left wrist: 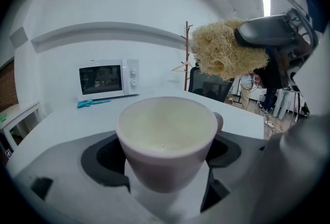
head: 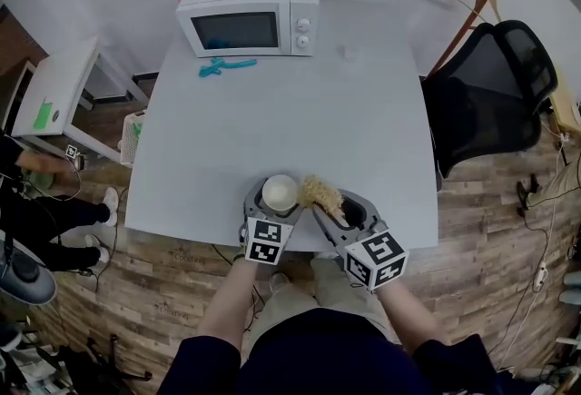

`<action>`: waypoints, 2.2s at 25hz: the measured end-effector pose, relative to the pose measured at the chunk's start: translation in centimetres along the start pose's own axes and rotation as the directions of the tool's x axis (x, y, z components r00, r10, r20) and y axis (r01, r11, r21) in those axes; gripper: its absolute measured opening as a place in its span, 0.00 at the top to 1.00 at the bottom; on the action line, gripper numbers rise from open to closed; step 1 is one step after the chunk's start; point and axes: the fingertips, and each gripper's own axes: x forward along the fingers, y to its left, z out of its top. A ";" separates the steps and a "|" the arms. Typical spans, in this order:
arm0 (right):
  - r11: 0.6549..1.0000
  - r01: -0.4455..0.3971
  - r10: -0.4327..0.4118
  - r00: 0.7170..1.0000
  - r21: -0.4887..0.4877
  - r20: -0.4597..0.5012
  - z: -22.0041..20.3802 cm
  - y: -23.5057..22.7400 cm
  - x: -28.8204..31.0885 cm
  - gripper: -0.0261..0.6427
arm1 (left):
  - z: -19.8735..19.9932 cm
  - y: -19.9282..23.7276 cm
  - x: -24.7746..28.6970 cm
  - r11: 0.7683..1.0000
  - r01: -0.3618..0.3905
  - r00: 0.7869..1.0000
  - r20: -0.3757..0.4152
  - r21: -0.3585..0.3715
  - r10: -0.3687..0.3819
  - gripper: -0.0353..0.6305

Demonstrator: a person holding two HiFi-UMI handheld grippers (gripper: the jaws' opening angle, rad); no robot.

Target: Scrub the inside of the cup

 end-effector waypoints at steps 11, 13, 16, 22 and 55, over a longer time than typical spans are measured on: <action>0.981 -0.106 0.104 0.994 -0.164 -0.023 0.1 7.1 -1.6 0.69 | 0.1 -2.0 -8.7 0.996 0.040 0.999 0.005 0.081 -0.041 0.30; 0.971 -0.139 0.133 0.990 -0.195 -0.042 -0.2 8.7 -1.7 0.69 | -0.3 -2.2 -10.1 0.994 0.039 0.999 0.000 0.102 -0.040 0.30; 0.951 -0.186 0.174 0.982 -0.245 -0.073 -0.8 10.9 -1.9 0.69 | -1.2 -2.5 -12.2 0.990 0.034 0.999 -0.008 0.134 -0.033 0.30; 0.910 -0.287 0.261 0.957 -0.299 -0.125 -1.7 15.5 -2.0 0.69 | -3.1 -2.5 -15.2 0.987 0.025 1.000 -0.017 0.156 -0.022 0.30; 0.451 -0.686 0.116 0.680 -0.571 -0.724 -9.5 20.8 0.9 0.69 | -4.1 -4.5 -17.3 0.897 -0.003 0.996 -0.078 0.441 0.041 0.30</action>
